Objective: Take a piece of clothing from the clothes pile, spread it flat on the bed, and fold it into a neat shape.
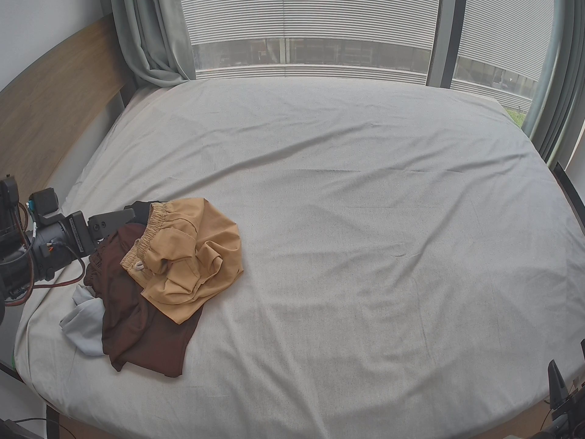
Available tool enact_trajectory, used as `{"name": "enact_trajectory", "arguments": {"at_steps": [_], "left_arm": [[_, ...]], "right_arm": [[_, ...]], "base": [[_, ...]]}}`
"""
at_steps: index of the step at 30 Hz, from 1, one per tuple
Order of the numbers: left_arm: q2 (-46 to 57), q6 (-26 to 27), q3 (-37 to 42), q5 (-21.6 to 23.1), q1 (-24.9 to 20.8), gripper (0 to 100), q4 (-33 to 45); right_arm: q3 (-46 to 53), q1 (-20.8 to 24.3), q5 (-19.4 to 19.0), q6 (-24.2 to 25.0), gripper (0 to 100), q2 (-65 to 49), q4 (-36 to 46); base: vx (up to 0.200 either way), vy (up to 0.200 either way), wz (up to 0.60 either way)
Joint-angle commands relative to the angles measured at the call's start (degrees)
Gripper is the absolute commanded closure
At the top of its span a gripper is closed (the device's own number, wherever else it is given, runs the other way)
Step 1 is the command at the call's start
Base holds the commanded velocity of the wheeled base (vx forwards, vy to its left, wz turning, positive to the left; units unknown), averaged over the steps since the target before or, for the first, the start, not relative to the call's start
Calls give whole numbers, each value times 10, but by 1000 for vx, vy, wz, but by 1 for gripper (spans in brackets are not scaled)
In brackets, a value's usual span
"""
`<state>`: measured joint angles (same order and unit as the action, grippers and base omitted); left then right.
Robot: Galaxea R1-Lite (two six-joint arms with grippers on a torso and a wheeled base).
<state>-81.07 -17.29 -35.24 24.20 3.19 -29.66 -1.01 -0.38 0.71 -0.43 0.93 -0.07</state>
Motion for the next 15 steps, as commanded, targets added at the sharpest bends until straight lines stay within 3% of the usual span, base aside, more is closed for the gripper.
{"name": "enact_trajectory", "arguments": {"at_steps": [1,15], "left_arm": [[-43,-3,0,18,25,0,-15],[-139,-8,-14,23,30,0,-95]], "right_arm": [[10,-1,0,0,0,-9,0],[10,-1,0,0,0,-9,0]], "base": [[0,0,0],[0,0,0]]}}
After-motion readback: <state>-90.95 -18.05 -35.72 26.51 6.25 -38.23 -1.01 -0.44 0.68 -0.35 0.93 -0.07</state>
